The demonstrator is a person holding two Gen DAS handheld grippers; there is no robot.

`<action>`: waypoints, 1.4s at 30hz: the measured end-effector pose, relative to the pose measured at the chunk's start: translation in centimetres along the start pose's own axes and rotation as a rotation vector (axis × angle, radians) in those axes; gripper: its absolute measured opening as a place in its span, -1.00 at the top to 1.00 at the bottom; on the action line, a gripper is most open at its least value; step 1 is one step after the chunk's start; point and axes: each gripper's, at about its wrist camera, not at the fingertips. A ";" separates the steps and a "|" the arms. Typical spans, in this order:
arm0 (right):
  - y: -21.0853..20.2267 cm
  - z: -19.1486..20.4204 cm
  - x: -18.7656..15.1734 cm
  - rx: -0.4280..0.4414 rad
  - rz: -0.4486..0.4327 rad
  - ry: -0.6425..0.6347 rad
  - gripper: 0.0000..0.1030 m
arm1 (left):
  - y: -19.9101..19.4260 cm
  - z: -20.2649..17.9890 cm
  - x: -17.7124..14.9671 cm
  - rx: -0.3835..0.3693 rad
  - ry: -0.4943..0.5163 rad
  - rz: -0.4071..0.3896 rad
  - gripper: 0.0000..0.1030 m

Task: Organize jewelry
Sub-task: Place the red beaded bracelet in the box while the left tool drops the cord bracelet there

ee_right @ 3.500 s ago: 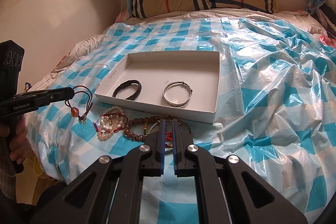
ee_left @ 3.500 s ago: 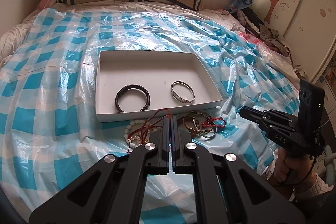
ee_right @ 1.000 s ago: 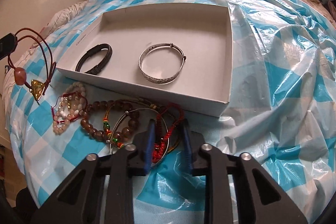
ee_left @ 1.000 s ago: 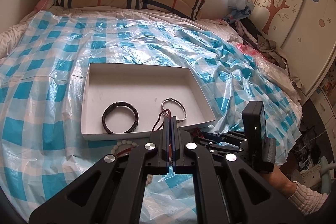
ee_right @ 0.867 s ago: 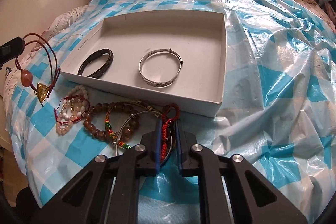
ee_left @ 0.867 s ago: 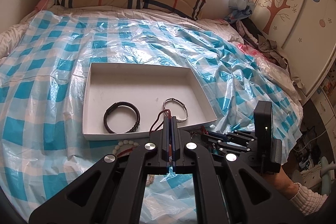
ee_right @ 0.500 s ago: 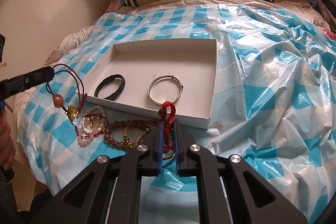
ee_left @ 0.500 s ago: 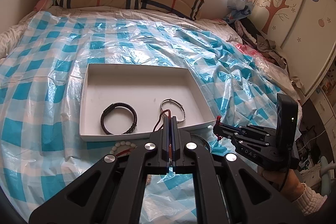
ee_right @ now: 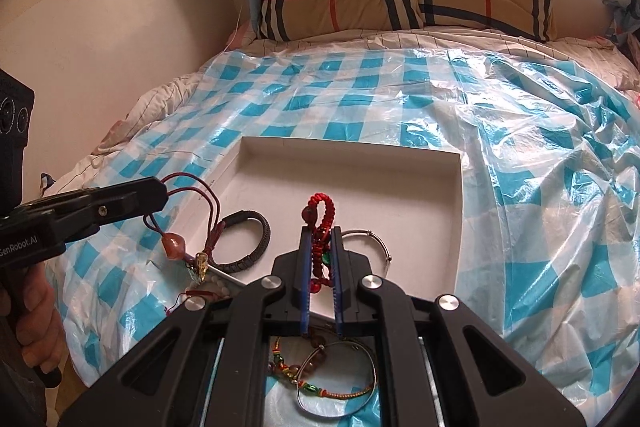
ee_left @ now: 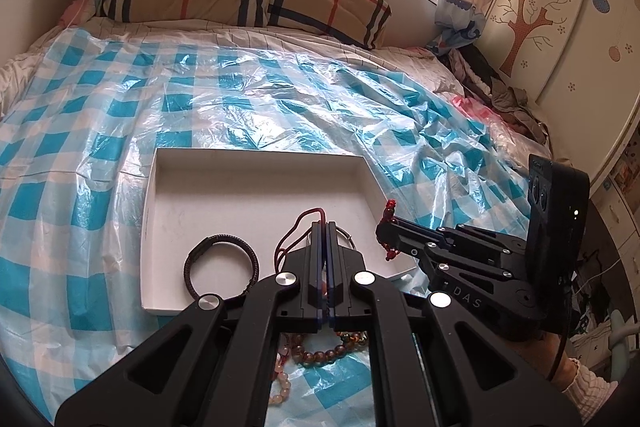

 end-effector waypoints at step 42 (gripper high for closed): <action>1.1 -3.1 -9.2 -0.036 0.199 0.102 0.00 | 1.7 6.5 -9.9 0.168 0.008 0.220 0.18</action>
Point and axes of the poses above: each gripper's, at about its wrist camera, not at the fingertips, and y roughly the way its jaws point, z to its left, x to its top, and after that the axes turned 3 degrees about z, right-handed
